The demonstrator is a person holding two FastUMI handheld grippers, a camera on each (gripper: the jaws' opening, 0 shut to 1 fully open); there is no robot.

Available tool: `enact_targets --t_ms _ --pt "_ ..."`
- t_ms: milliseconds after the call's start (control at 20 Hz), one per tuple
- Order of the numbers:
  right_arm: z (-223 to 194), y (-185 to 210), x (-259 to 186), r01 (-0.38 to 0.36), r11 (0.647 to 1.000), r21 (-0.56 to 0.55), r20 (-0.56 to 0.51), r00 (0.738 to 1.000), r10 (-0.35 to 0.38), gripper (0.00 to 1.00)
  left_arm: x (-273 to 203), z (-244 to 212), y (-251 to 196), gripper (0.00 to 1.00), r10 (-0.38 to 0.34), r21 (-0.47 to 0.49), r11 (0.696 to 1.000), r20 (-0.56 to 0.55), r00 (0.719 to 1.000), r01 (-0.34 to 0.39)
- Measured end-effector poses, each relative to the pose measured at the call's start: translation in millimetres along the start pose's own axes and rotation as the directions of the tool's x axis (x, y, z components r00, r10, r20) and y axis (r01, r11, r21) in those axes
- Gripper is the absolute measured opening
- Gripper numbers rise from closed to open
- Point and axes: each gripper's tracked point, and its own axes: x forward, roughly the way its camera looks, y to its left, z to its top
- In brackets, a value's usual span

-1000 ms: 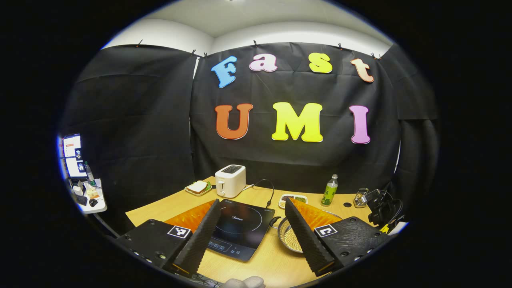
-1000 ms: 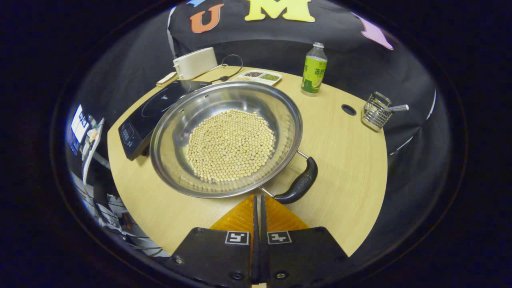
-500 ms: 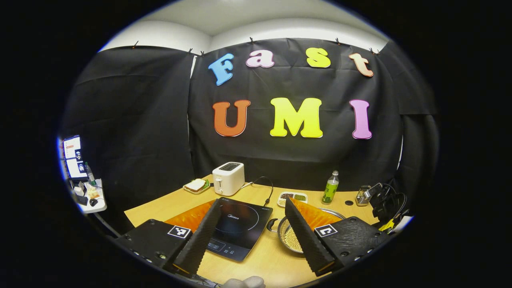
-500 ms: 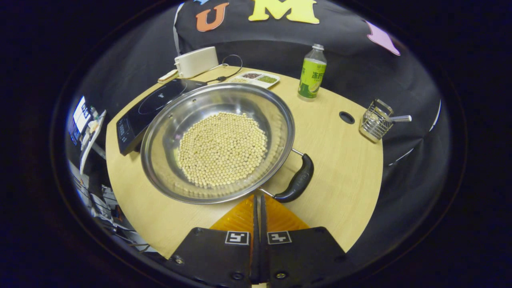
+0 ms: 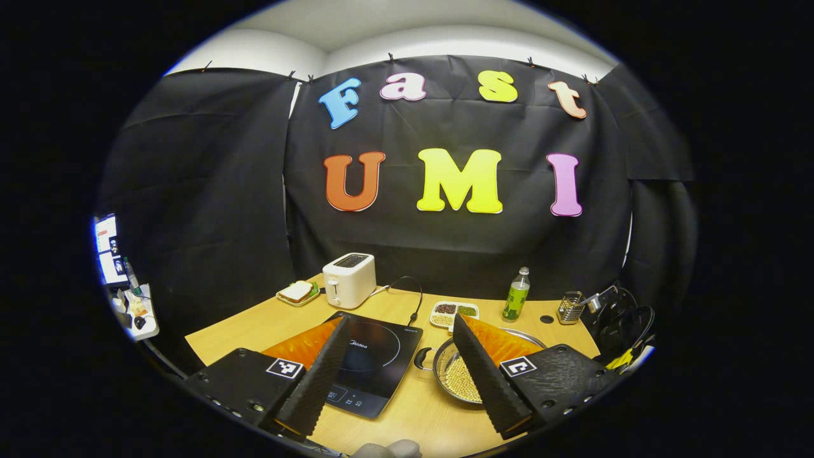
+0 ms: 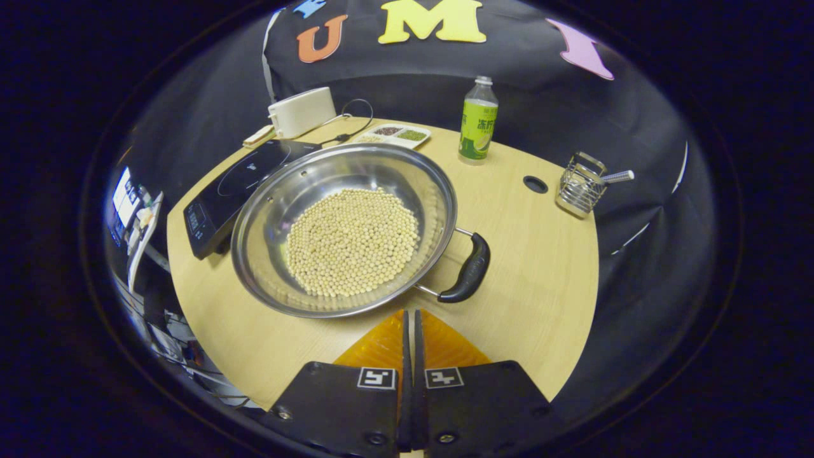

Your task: First push the handle of the pot to place it horizontally, then grasp the pot with both hands and set it on the induction cooktop.

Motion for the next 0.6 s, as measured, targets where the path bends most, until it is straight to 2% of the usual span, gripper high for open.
enact_targets --t_ms 150,300,400,450,600 --pt "0.2 -0.9 -18.8 0.036 0.999 0.006 0.042 0.998 -0.036 0.05 6.7 -1.6 1.3 0.96 -0.036 0.012 0.999 -0.009 0.999 0.036" --pt "1.8 -1.8 -35.7 0.076 0.997 0.021 0.083 0.994 -0.077 0.12 14.7 -1.7 -0.7 0.97 -0.08 0.028 0.996 -0.018 0.997 0.08" --pt "2.5 0.9 -46.3 0.081 0.995 0.05 0.099 0.991 -0.086 0.29 20.5 -4.1 -2.6 0.96 -0.112 0.035 0.993 -0.028 0.993 0.113" --pt "3.9 3.0 -50.7 0.078 0.995 0.069 0.109 0.99 -0.085 0.44 22.8 -5.1 -3.5 0.96 -0.128 0.039 0.991 -0.034 0.991 0.13" --pt "9.9 4.1 -61.4 0.091 0.987 0.135 0.146 0.983 -0.11 0.6 32.0 -12.8 -5.1 0.96 -0.166 0.053 0.984 -0.061 0.984 0.169"
